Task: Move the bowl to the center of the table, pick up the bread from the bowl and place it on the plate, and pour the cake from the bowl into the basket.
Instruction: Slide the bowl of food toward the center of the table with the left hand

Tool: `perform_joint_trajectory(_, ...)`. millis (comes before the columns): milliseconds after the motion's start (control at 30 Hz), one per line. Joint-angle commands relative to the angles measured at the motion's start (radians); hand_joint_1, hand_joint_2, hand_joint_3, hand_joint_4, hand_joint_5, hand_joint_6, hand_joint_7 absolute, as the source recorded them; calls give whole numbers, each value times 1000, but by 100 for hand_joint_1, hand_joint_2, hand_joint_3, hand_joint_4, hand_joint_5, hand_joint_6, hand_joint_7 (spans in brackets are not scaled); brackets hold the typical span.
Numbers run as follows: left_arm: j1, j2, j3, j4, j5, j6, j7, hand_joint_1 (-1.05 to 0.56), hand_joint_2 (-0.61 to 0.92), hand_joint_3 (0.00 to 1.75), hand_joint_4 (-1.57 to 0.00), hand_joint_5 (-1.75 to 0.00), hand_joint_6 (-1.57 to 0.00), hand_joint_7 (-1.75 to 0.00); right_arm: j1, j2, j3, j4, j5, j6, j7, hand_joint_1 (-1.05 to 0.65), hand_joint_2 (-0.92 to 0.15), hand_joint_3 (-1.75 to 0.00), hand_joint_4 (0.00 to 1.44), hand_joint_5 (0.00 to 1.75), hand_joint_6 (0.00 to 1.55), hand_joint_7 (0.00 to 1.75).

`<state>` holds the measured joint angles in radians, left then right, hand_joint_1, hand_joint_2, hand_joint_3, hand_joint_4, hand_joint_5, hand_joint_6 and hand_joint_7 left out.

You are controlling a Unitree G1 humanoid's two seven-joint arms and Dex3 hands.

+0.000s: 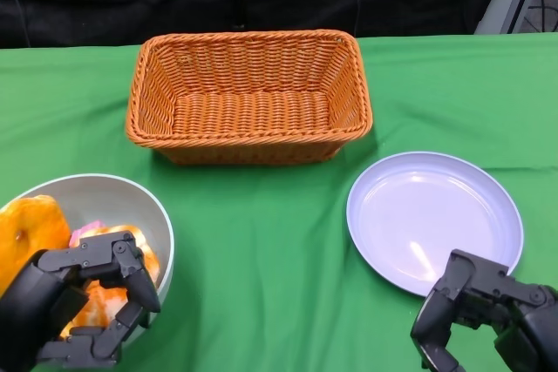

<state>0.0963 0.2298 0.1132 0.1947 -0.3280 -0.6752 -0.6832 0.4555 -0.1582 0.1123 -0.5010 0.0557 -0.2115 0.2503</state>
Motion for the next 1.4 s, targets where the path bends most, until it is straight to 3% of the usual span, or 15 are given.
perform_joint_trajectory(33, -6, 25, 15, -6, -13, -10, -3, -7, 57, 112, -74, -161, -76, -129, 8, -3, -2, -16, 14, -2, -1, -13, -52, -100, 72, 164, 64, 140)
perform_joint_trajectory(133, -22, 31, 39, -22, -2, -31, 23, -6, 58, 109, -74, -160, -76, -128, 0, -5, 0, -22, 4, 12, -4, -14, -52, -99, 72, 164, 64, 140)
perform_joint_trajectory(200, -41, 38, 60, -27, -1, -50, 34, -5, 63, 98, -74, -157, -78, -122, -3, -4, 5, -28, 6, 20, -3, -14, -53, -99, 72, 164, 64, 140)
perform_joint_trajectory(333, -74, 58, 101, -32, 17, -63, 71, -24, 89, 35, -74, -125, -89, -73, -1, -2, 17, -36, 5, 29, -3, -11, -52, -99, 73, 165, 65, 141)
perform_joint_trajectory(367, -83, 67, 117, -32, 17, -61, 85, -28, 90, 30, -74, -120, -90, -67, 1, -1, 19, -40, 1, 31, -7, -11, -52, -100, 73, 165, 65, 141)
perform_joint_trajectory(433, -95, 81, 140, -32, 13, -56, 102, -40, 92, 21, -81, -69, -91, -26, 4, 2, 21, -48, -5, 37, -14, -12, -52, -100, 73, 164, 65, 140)
perform_joint_trajectory(467, -97, 85, 145, -32, 12, -55, 106, -41, 92, 19, -84, -58, -92, -17, 4, 2, 21, -51, -7, 39, -15, -12, -52, -100, 74, 164, 65, 140)
perform_joint_trajectory(500, -99, 102, 160, -34, 30, -54, 118, -42, 92, 18, -85, -52, -93, -12, 4, 4, 21, -55, -12, 41, -20, -12, -52, -100, 74, 164, 65, 139)
perform_joint_trajectory(533, -98, 120, 173, -38, 35, -47, 124, -52, 92, 21, -80, -34, -83, -5, 4, 5, 21, -58, -16, 41, -23, -15, -52, -99, 74, 163, 66, 139)
perform_joint_trajectory(633, -91, 164, 195, -62, 19, 11, 125, -63, 92, 24, -67, -9, -64, -1, 4, 4, 25, -65, -24, 39, -26, -16, -54, -96, 74, 163, 66, 138)
perform_joint_trajectory(700, -84, 188, 210, -73, 47, 54, 147, -65, 92, 25, -63, -5, -61, 0, 7, 4, 29, -69, -27, 39, -28, -16, -54, -95, 74, 163, 66, 138)
perform_joint_trajectory(800, -81, 249, 244, -62, 170, 109, 214, -77, 92, 33, -43, 0, -42, 0, 11, 3, 32, -74, -35, 41, -33, -16, -54, -94, 74, 163, 67, 138)
perform_joint_trajectory(900, -78, 283, 264, -56, 274, 186, 292, -85, 92, 37, -32, 0, -34, 0, 11, 3, 32, -72, -35, 40, -34, -16, -54, -94, 75, 162, 67, 137)
perform_joint_trajectory(1133, -155, 317, 269, 100, 346, 218, 402, -84, 92, 45, -31, -1, -30, -1, 4, 8, 40, -69, -32, 50, -35, -14, -54, -95, 74, 163, 67, 136)
perform_joint_trajectory(1400, -272, 405, 224, 347, 456, 370, 510, -83, 92, 54, -21, 0, -24, 0, -2, 15, 53, -68, -53, 51, -49, -17, -53, -95, 75, 163, 67, 137)
